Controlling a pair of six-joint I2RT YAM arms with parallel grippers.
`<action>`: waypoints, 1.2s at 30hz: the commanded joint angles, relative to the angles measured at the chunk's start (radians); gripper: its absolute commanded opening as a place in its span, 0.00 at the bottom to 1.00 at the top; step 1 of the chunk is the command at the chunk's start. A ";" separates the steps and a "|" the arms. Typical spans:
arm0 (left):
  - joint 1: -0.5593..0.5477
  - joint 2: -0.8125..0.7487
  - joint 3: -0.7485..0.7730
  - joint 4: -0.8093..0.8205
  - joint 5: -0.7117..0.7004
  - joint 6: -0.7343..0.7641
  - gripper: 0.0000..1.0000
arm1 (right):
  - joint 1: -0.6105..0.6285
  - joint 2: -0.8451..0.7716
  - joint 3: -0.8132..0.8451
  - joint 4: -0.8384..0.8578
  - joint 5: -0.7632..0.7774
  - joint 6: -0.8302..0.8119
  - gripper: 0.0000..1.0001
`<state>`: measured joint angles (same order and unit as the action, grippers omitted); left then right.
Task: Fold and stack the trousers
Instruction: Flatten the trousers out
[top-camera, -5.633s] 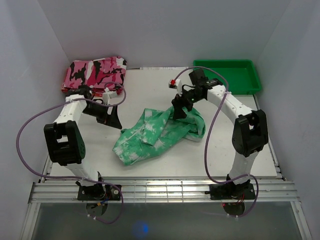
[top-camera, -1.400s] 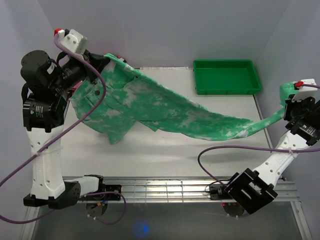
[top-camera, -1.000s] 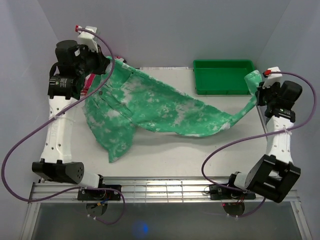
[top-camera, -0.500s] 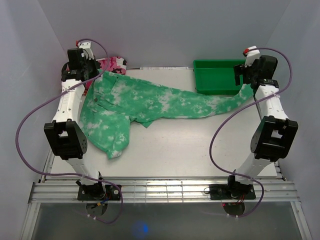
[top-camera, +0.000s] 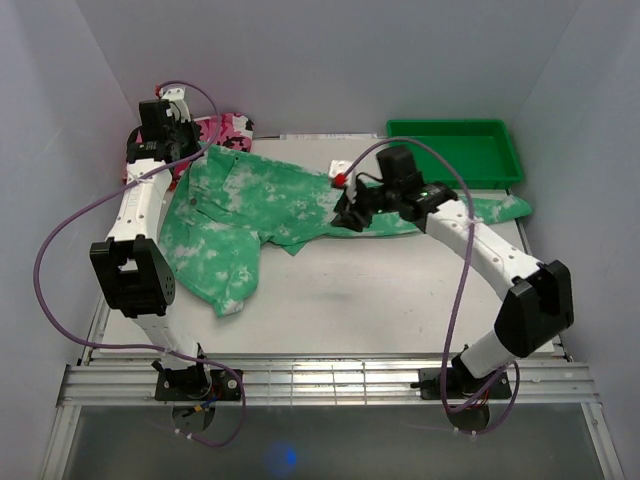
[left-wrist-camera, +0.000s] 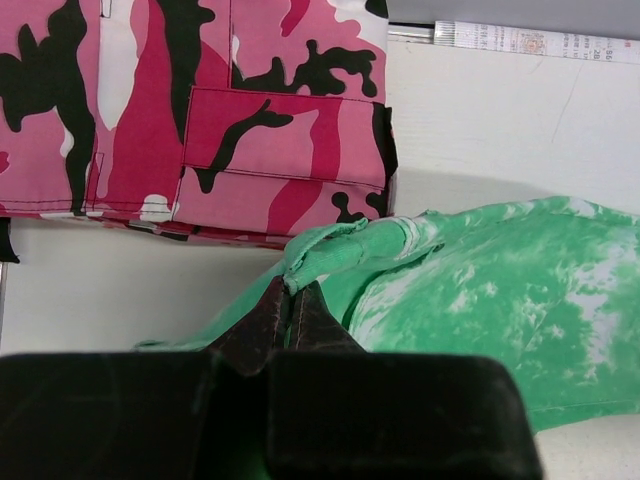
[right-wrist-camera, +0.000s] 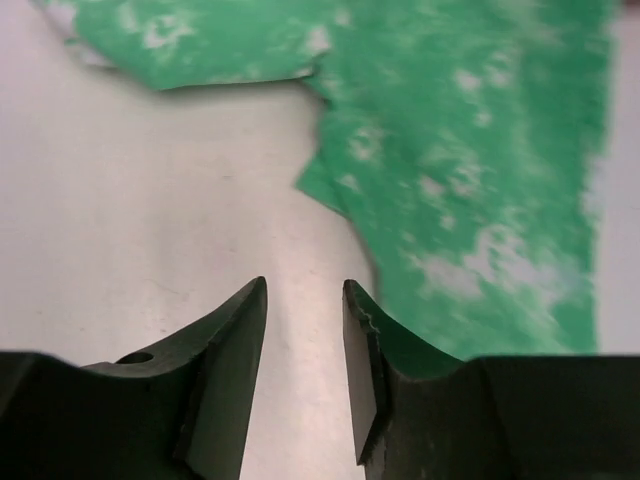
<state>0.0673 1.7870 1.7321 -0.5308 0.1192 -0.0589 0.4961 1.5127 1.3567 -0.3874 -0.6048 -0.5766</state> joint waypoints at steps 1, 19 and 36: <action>-0.001 -0.040 -0.012 0.023 0.004 -0.010 0.00 | 0.163 0.104 -0.025 -0.033 0.023 -0.084 0.41; 0.023 -0.051 -0.059 0.006 0.000 0.002 0.00 | 0.355 0.523 0.148 0.202 0.246 -0.022 0.42; 0.091 0.051 0.001 0.006 0.016 0.050 0.00 | 0.303 0.454 0.105 -0.025 0.267 -0.089 0.08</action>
<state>0.1326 1.8378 1.7046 -0.5453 0.1276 -0.0376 0.8371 2.1277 1.5185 -0.2428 -0.3012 -0.6434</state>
